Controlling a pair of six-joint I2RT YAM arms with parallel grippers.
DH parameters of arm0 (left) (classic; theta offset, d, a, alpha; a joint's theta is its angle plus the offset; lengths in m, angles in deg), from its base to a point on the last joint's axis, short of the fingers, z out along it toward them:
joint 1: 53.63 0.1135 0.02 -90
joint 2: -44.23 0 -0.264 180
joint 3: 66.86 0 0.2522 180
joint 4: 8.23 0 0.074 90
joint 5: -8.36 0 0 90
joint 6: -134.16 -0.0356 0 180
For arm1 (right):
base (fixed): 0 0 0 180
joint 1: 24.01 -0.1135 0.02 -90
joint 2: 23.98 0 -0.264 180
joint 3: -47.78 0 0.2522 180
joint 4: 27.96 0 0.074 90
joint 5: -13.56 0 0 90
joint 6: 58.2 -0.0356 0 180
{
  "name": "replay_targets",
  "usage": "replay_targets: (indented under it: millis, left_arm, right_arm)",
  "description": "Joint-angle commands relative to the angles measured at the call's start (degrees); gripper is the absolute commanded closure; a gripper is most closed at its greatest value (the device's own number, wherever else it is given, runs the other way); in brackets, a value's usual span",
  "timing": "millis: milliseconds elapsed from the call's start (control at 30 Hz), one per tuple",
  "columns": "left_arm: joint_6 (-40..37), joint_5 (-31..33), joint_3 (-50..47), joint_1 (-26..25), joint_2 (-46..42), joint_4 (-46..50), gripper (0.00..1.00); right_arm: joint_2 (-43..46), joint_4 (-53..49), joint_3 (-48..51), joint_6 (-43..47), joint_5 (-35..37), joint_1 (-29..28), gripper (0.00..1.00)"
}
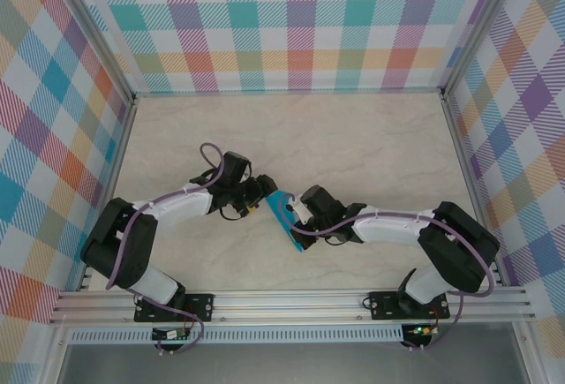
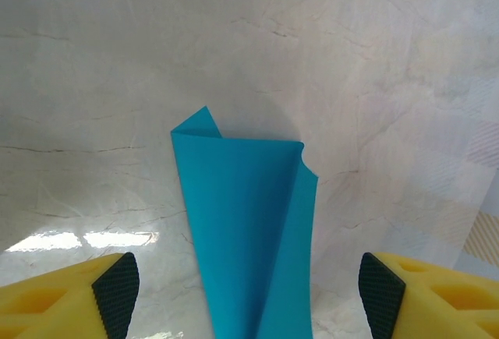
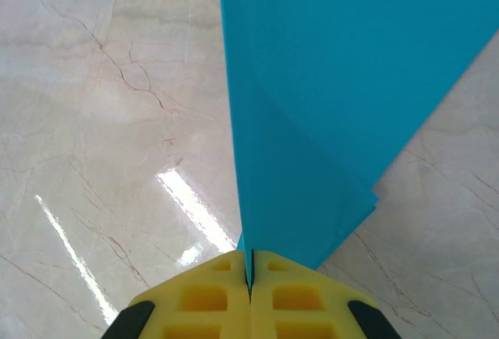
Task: Fold a paper plane with a square sheet of paper (pick it up from the middle)
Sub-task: Fold the wing for the fifth time at the center of the table.
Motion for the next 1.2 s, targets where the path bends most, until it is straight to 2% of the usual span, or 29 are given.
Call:
replay_targets:
  millis: [0,100,200,367,533,667,767,1033,1167]
  left_arm:
    - [-2.81,-2.81,3.67,0.47,2.17,2.82,0.25]
    - [-4.07,-3.32,4.76,0.47,3.8,4.26,0.29]
    - [-5.25,-3.18,5.9,0.47,4.57,5.78,0.37]
    - [-8.29,-2.53,8.84,0.47,7.19,11.73,0.58]
    - [-9.37,-0.07,9.8,0.47,6.52,14.82,0.76]
    - [-9.7,0.82,10.05,0.47,6.32,15.76,0.8]
    - [-9.29,1.22,9.74,0.47,6.1,15.75,0.8]
    - [-7.1,4.62,6.69,0.49,0.03,14.31,0.45]
    - [-5.8,7.93,4.93,0.56,-4.34,14.59,0.39]
  right_arm:
    - [-0.6,1.8,0.51,5.49,-0.92,-0.02,0.96]
    - [-0.78,2.28,0.66,7.84,0.62,-0.02,0.96]
    - [-0.97,2.72,0.87,10.24,1.76,-0.02,0.96]
    - [-1.4,3.75,1.07,12.65,2.57,-0.02,0.96]
    - [-2.44,2.75,0.52,12.58,3.36,-0.01,0.96]
    - [-2.89,3.08,0.39,10.34,2.77,-0.02,0.95]
    - [-3.31,0.44,-1.2,8.53,1.82,-0.02,0.96]
    - [-2.63,2.11,-0.55,4.57,-1.34,0.07,0.96]
    - [-3.61,3.46,-0.54,2.2,-5.78,0.76,0.96]
